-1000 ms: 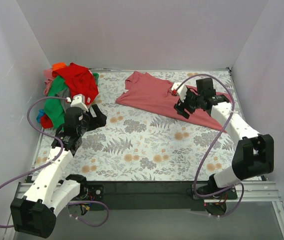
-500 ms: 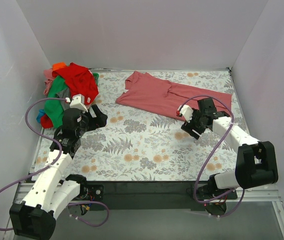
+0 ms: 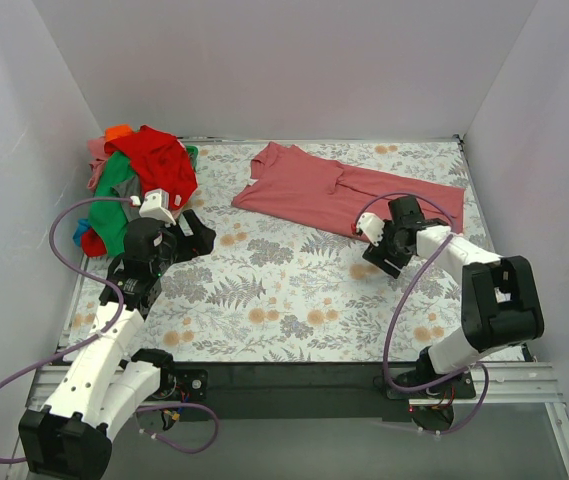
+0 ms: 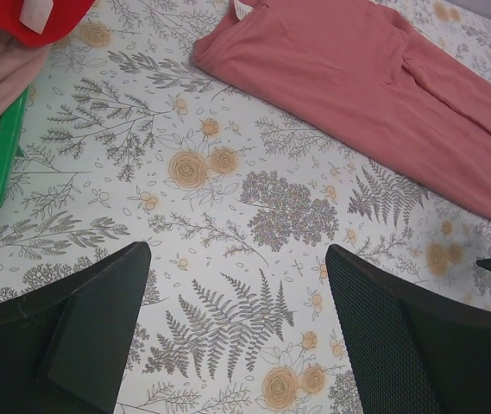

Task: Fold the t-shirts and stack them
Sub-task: Fold the tshirt

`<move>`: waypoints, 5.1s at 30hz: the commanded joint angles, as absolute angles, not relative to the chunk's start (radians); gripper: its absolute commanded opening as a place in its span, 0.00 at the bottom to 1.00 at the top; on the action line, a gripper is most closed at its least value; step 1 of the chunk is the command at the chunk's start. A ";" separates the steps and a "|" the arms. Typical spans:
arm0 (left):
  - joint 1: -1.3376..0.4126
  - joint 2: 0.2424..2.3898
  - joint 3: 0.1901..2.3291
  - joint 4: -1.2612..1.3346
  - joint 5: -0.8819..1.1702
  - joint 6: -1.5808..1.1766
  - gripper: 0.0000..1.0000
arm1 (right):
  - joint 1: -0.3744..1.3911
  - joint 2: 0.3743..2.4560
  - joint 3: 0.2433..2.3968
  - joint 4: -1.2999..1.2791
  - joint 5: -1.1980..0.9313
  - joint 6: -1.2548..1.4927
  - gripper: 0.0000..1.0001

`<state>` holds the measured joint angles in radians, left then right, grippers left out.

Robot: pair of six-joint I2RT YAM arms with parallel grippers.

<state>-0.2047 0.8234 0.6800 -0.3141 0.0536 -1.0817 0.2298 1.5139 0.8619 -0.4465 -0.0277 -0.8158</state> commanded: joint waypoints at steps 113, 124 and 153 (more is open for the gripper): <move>-0.225 1.526 1.267 -0.267 0.402 -1.046 0.65 | -0.037 1.617 1.085 -0.488 -0.528 -0.610 0.64; -0.690 1.319 0.824 -0.184 0.336 -1.135 0.66 | -0.169 1.638 1.074 -0.497 -0.572 -0.612 0.64; -0.925 1.433 0.698 -0.005 0.079 -1.276 0.75 | -0.179 1.687 1.069 -0.526 -0.640 -0.634 0.64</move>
